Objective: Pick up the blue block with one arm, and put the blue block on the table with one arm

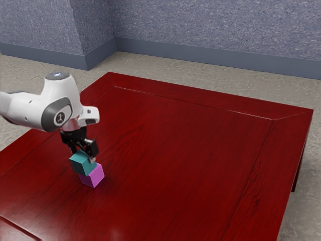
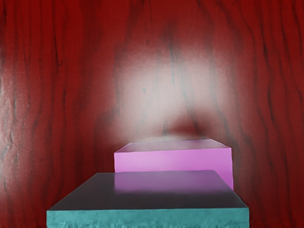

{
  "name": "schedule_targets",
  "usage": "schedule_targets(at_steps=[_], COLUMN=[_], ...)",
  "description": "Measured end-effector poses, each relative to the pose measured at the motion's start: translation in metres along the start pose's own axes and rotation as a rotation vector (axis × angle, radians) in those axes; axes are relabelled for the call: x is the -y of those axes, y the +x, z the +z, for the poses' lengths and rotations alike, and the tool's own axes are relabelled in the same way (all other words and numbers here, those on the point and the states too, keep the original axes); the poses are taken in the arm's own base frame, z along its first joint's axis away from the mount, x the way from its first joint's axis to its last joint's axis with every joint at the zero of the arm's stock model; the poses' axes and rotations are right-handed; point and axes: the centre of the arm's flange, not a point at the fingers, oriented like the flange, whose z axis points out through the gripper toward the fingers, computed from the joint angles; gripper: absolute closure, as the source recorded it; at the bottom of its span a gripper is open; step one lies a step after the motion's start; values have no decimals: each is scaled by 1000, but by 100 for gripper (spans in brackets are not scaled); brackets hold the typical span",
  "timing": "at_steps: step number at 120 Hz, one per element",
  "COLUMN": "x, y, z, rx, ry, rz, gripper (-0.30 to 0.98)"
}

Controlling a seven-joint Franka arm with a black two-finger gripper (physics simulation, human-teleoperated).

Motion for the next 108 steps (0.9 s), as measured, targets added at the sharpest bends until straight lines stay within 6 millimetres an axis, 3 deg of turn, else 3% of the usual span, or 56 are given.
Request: schedule_targets(at_steps=[37,69,108], x=[3,2,2], y=[-7,-6,-5], z=[10,11,12], rx=[17,10,7], ry=[-3,-3,5], rz=[-6,-7,-13], gripper=[3,24,31])
